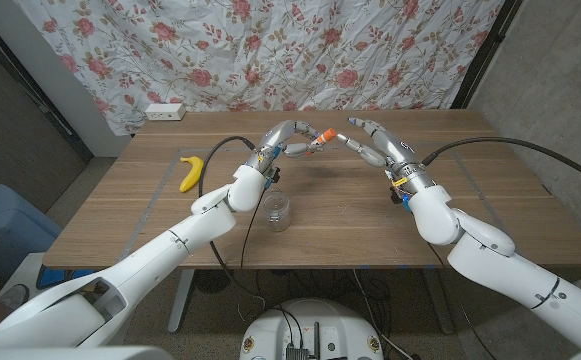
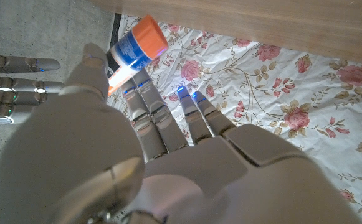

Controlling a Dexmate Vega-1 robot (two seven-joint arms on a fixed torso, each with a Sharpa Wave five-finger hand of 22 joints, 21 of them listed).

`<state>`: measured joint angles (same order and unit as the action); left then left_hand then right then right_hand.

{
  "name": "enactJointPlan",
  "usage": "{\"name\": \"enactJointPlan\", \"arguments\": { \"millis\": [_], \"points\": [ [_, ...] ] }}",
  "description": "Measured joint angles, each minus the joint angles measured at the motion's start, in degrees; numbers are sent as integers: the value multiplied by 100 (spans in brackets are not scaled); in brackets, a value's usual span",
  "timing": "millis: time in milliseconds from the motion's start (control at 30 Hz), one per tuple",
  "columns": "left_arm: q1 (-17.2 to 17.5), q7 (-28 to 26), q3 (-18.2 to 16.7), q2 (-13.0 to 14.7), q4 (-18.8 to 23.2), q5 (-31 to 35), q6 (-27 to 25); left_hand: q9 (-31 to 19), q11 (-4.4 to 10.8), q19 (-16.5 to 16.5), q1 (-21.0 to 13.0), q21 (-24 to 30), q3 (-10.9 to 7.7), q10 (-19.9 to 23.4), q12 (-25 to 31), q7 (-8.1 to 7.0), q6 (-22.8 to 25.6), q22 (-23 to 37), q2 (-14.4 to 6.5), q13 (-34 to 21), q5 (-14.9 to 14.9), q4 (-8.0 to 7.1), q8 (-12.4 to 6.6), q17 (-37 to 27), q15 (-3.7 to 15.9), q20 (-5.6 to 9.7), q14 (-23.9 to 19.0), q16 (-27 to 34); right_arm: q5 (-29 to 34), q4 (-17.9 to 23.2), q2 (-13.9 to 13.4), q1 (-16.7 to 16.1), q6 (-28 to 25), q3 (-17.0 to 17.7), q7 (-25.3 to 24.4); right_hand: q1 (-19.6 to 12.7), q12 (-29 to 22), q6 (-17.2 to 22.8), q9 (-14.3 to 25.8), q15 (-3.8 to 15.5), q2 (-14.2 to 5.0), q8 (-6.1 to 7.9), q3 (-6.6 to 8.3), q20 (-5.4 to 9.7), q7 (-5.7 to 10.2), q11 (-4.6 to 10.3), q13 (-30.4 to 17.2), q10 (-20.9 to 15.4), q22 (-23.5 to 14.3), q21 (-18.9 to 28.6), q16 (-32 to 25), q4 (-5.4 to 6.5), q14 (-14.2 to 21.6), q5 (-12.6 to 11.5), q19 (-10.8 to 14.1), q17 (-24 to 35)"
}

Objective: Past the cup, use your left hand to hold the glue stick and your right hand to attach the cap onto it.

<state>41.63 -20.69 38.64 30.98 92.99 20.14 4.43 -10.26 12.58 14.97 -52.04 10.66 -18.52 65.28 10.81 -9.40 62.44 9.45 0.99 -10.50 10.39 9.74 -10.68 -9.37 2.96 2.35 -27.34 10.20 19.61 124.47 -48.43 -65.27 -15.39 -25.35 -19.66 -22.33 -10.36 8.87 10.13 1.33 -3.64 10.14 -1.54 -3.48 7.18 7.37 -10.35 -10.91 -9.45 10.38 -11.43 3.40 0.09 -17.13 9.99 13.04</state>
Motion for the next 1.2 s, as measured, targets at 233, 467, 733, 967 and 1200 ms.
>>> {"name": "enactJointPlan", "arguments": {
  "millis": [233,467,733,967,1200],
  "points": [
    [22,-15,-2,6,41,14,-29,0,-1,0,0,0,0,-1,-1,0,0,0,0,-3,-4,0,0,0,0,0,0,0,88,4,32,-45,-54,-44,-8,0,0,0,0,-31,0,0,31,21,0,11,0,29,0,0,-1,-32,-31,50,-61,-26],
    [28,-20,-2,6,53,18,-34,0,-1,0,0,0,0,-1,-2,1,-1,0,0,-5,-6,0,0,0,0,0,0,0,157,21,58,-69,-103,-97,-8,54,0,1,1,0,-53,0,31,21,0,11,0,29,0,0,-2,-32,-61,50,-61,-26],
    [31,-22,0,5,62,21,-41,0,-2,0,0,0,0,-2,-5,0,0,0,0,-4,-20,0,0,0,0,0,0,0,245,55,70,-71,-211,-145,63,53,0,1,1,-9,-53,0,31,52,0,11,-1,29,0,-23,-2,-32,-115,101,-156,-26],
    [30,-16,18,-6,65,25,-47,0,-2,0,0,0,0,-2,-18,0,0,0,0,-3,1,0,11,0,0,0,0,0,286,90,67,-49,-283,-192,146,91,0,1,1,-41,-90,0,31,92,0,34,-1,51,0,-23,-3,-32,-164,133,-196,-25],
    [21,8,35,-18,65,28,-52,0,-10,0,0,0,0,-10,2,0,0,0,0,0,1,0,11,0,-21,0,-21,0,311,114,66,-33,-342,-222,195,92,0,1,1,-20,-91,27,31,112,0,43,-1,60,0,-23,-3,-32,-184,166,-215,-53]
  ]
}}
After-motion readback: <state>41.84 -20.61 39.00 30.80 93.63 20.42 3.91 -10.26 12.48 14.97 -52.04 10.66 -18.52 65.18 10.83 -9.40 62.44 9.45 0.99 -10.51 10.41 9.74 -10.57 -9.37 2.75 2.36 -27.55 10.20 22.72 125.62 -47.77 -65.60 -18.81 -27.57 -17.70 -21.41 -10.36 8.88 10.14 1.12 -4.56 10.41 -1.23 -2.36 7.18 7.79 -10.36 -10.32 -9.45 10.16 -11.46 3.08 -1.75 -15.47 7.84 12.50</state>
